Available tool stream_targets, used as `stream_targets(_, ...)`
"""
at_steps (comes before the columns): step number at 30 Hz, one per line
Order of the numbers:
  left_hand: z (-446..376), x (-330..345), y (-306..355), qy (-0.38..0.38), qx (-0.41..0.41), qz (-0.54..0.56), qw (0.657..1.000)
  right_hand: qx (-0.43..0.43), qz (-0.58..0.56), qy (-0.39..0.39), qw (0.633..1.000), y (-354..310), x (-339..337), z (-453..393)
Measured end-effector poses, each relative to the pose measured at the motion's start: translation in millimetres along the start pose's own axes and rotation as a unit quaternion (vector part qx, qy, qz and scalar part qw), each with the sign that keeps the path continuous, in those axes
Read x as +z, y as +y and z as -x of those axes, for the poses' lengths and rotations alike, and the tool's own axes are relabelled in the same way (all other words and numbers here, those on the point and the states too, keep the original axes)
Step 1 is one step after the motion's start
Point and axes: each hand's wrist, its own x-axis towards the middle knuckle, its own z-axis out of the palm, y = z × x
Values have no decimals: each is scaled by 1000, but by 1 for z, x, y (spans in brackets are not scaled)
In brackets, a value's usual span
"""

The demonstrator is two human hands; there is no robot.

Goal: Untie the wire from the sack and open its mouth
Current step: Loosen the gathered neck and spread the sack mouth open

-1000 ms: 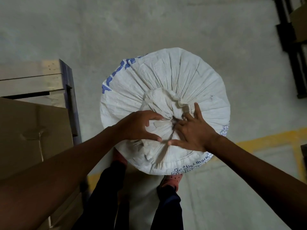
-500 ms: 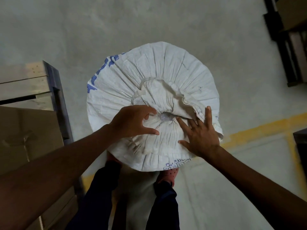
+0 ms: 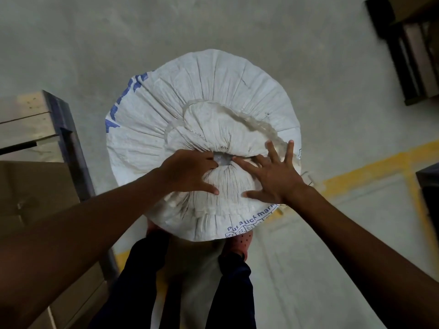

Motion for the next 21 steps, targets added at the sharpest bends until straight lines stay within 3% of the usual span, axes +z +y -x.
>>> stream_targets(3,3,0,-3,10,38,-67,997,-2,-6,40,999,-6,-2,-1)
stream_targets(7,18,-2,-8,81,85,-131,984,5,-14,110,994,-9,-10,10)
stream_targets(14,30,-2,0,161,112,-48,979,-135,22,330,934,-17,-1,15)
stream_targets(16,33,-1,1,164,103,-29,981,-196,-35,284,938,-25,-2,7)
stream_targets(18,37,-1,2,165,103,-15,981,-217,-102,185,953,-32,-5,-3)
stream_targets(21,44,-4,-1,161,114,-18,980,-211,-87,88,970,-37,-10,-12)
